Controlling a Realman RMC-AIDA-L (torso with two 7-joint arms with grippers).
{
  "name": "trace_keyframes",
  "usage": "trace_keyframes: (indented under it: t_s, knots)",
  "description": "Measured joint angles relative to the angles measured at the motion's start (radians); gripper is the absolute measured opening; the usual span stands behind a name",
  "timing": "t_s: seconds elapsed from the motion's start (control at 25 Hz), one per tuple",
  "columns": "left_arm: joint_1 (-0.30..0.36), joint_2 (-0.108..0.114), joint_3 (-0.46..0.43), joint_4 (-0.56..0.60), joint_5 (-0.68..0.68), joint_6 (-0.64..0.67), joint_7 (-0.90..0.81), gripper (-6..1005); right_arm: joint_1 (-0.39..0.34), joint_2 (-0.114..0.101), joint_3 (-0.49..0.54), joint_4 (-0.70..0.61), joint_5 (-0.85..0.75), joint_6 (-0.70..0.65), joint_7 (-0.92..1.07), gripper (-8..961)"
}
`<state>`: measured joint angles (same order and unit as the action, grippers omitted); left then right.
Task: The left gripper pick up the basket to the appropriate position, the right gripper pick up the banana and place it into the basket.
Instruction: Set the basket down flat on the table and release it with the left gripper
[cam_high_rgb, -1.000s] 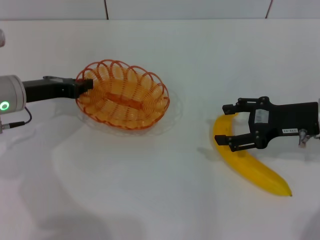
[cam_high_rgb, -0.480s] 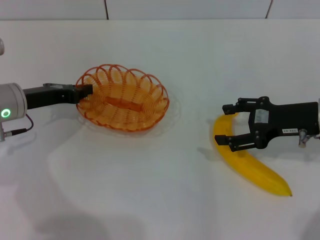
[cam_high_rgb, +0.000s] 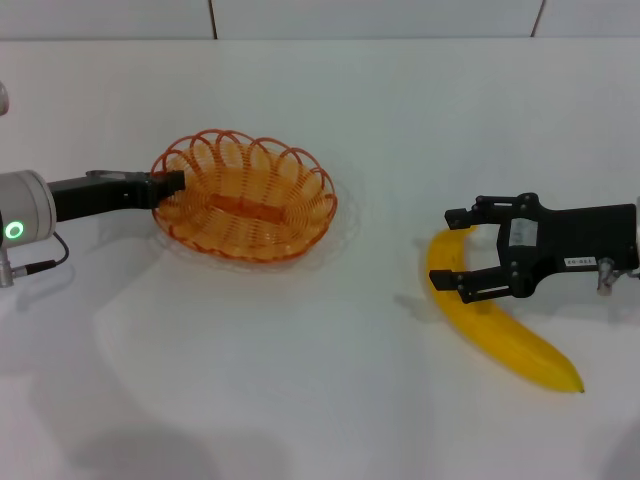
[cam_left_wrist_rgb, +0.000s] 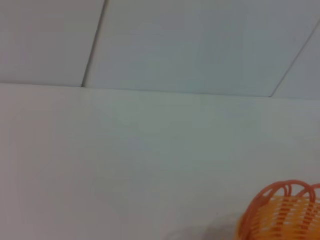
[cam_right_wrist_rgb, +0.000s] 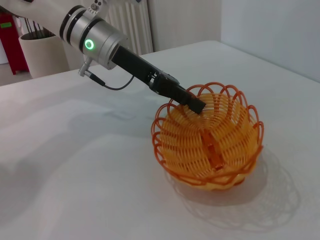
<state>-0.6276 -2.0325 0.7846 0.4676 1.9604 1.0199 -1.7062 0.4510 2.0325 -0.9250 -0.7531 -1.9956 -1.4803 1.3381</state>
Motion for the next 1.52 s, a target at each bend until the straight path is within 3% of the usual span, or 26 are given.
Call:
trace_keyframes:
  t_s: [0.6,0.92,1.36,1.52]
  knots:
    - [0.001,0.001,0.006,0.000,0.000,0.003,0.001,97,0.000,0.000,0.000,0.000,0.000,0.000,0.003,815]
    - [0.003,0.002,0.006,0.002,0.000,0.003,0.003,293,0.000,0.000,0.000,0.005,0.000,0.000,0.003,813]
    - [0.022,0.000,0.008,0.021,-0.039,0.019,0.073,776,0.000,0.000,0.007,0.009,0.000,0.000,0.003,810]
    - [0.038,0.000,0.008,0.034,-0.071,0.022,0.137,804,0.000,0.000,0.008,0.009,0.000,0.000,0.003,809]
